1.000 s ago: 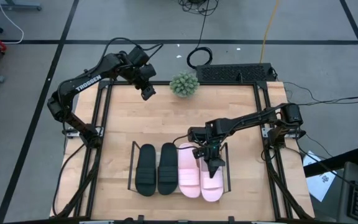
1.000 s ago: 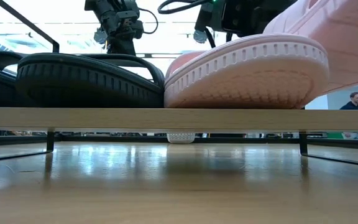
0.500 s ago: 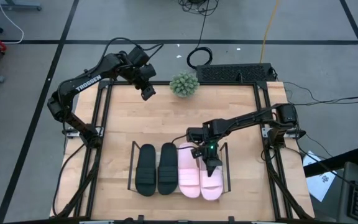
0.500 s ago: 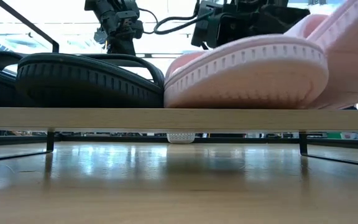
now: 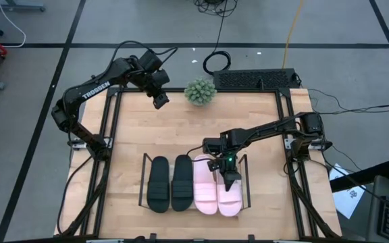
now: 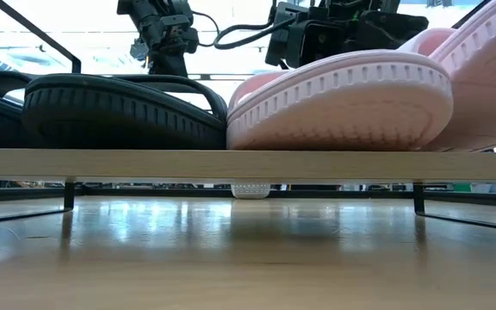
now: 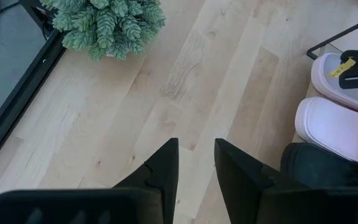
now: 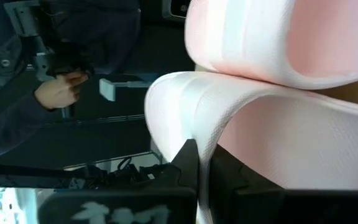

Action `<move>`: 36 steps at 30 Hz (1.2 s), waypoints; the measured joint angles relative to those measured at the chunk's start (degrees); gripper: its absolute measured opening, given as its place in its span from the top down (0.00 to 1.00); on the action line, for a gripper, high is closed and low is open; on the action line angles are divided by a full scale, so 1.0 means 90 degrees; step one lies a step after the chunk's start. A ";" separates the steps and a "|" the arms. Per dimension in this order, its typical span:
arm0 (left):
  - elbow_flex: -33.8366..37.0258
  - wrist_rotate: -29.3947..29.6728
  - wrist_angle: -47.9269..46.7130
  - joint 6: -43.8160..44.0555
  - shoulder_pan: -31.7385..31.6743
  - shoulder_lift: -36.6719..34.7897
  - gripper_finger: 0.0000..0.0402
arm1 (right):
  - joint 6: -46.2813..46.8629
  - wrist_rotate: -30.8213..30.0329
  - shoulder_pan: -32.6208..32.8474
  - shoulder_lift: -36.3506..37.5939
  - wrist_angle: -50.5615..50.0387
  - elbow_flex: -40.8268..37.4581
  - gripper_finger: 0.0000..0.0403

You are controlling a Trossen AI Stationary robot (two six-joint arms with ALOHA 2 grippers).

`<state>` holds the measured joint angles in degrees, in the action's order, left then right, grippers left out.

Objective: Pick and place slides into the shelf
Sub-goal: Put the left pink slipper on the shelf

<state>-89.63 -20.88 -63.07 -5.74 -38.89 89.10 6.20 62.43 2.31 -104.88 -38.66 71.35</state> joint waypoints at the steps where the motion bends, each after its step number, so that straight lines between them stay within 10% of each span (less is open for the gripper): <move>1: -0.0002 0.0000 0.0000 0.0000 0.0000 0.0000 0.74 | 0.0000 -0.0067 -0.0002 0.0000 0.0001 0.0000 1.00; 36: -0.0002 -0.0002 0.0024 0.0000 0.0260 0.0000 0.74 | 0.0002 -0.0637 0.0026 0.0146 -0.0325 0.0002 1.00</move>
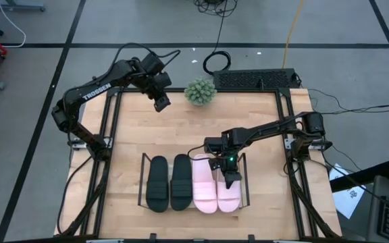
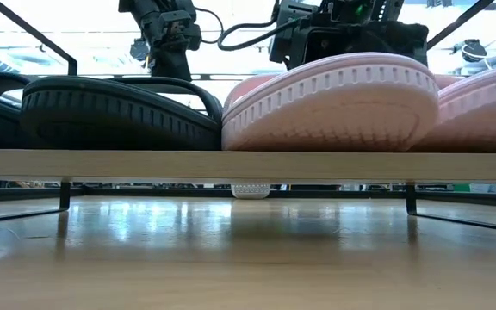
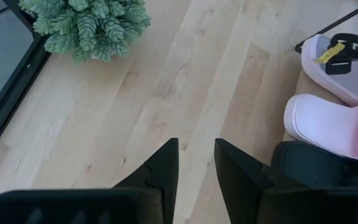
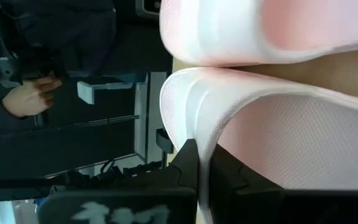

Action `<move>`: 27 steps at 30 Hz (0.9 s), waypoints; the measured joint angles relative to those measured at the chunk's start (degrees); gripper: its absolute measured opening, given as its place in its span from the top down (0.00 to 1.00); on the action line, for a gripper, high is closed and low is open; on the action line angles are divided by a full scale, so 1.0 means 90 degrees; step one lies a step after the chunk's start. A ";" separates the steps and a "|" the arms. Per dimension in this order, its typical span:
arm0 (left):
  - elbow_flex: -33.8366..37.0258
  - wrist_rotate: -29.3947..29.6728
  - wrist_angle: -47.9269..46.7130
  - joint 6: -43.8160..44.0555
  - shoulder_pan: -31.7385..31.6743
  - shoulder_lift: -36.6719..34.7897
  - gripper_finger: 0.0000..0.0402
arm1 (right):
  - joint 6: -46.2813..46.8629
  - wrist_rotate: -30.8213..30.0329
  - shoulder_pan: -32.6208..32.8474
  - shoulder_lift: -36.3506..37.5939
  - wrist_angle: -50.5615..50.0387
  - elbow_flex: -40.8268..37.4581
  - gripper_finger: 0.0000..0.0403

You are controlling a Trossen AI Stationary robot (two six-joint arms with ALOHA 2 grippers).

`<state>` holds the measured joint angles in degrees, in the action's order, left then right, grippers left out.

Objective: Pick and place slides into the shelf
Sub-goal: Put the left pink slipper on the shelf

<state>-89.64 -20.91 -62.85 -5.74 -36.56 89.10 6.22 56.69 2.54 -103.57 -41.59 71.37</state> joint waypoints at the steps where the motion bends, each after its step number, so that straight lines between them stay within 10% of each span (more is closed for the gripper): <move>1: 0.0001 0.0000 -0.0002 0.0000 0.0000 0.0000 0.74 | -0.0002 0.0010 0.0024 0.0000 0.0003 0.0000 1.00; 27: -0.0001 0.0002 -0.0004 0.0024 0.0000 0.0000 0.74 | -0.0085 0.0010 0.0088 -0.0002 0.0136 0.0000 0.98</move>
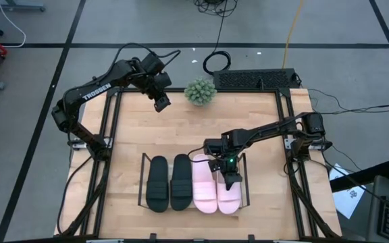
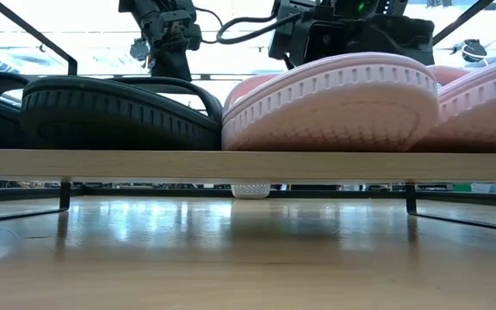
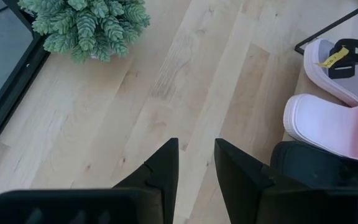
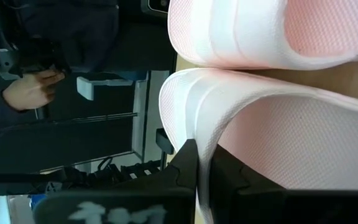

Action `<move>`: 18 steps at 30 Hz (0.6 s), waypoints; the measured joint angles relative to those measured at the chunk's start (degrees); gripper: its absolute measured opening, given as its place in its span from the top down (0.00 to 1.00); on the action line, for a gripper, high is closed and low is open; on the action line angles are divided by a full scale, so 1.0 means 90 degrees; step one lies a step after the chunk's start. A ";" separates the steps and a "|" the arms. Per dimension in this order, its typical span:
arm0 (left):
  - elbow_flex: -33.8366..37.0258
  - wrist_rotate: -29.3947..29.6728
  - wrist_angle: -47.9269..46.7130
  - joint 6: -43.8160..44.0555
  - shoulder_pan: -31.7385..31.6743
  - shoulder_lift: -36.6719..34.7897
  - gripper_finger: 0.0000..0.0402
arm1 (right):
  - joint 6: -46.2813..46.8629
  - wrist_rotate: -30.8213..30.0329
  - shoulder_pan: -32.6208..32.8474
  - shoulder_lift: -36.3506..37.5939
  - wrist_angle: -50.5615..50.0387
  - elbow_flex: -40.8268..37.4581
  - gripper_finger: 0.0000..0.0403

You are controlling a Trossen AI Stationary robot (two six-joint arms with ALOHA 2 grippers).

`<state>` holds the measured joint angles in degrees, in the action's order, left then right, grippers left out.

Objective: Pick and place slides into the shelf
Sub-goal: Put the left pink slipper on the shelf

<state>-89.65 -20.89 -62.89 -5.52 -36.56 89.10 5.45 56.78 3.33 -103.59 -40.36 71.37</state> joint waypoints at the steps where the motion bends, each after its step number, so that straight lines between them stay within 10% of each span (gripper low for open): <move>1: 0.0002 0.0000 0.0000 0.0000 0.0000 0.0000 0.74 | -0.0011 -0.0001 0.0000 0.0000 0.0000 0.0000 0.98; 18: 0.0002 -0.0001 0.0000 -0.0016 0.0000 0.0000 0.74 | -0.0019 0.0023 -0.0185 -0.0002 -0.0012 0.0000 0.73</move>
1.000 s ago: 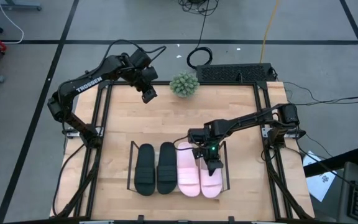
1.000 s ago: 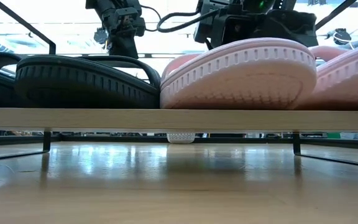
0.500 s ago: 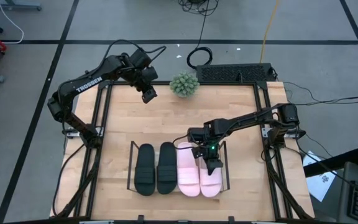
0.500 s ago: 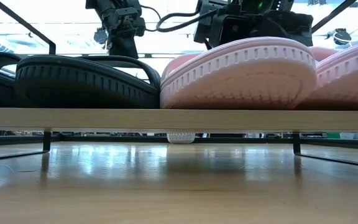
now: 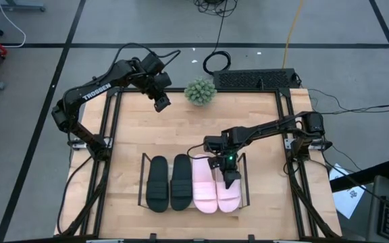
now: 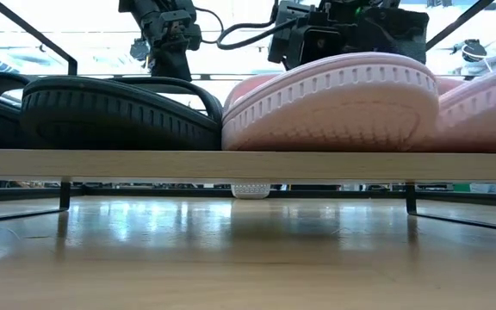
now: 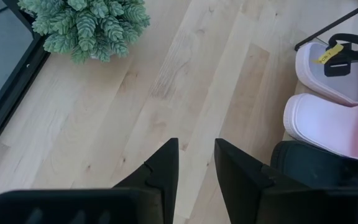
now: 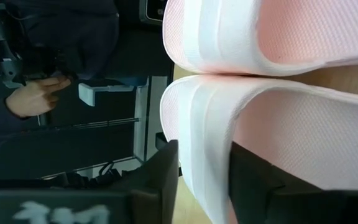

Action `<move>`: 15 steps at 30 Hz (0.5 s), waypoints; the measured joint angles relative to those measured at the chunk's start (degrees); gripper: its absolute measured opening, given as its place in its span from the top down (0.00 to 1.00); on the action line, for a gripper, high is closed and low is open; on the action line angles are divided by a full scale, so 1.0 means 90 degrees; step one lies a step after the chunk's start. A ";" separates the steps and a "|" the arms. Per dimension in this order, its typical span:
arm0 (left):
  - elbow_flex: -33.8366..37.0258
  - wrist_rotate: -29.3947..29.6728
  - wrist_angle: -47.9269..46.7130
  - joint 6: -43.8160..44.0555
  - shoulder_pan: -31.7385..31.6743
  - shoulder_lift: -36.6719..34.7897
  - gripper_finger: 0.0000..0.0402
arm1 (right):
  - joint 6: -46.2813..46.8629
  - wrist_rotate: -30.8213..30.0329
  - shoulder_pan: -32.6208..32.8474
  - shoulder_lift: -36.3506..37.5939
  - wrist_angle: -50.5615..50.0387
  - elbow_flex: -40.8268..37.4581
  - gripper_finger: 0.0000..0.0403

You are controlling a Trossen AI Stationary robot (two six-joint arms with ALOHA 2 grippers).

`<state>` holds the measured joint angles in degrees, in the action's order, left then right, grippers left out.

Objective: Pick and place slides into the shelf
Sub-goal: Put the left pink slipper on the shelf, then return to Home Position

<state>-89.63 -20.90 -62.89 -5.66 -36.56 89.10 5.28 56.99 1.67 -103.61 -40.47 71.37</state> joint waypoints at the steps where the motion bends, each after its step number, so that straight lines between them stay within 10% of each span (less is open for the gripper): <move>1: -0.0001 0.0001 0.0000 -0.0004 0.0000 0.0000 0.74 | 0.0000 0.0002 0.0000 0.0000 0.0002 0.0000 0.71; 15: -0.0001 0.0002 0.0000 -0.0033 0.0000 0.0000 0.74 | 0.0024 -0.0339 -0.0071 0.0000 -0.0012 0.0000 0.63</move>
<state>-89.63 -20.88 -62.89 -5.96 -36.56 89.10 5.50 53.94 1.03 -103.61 -40.58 71.37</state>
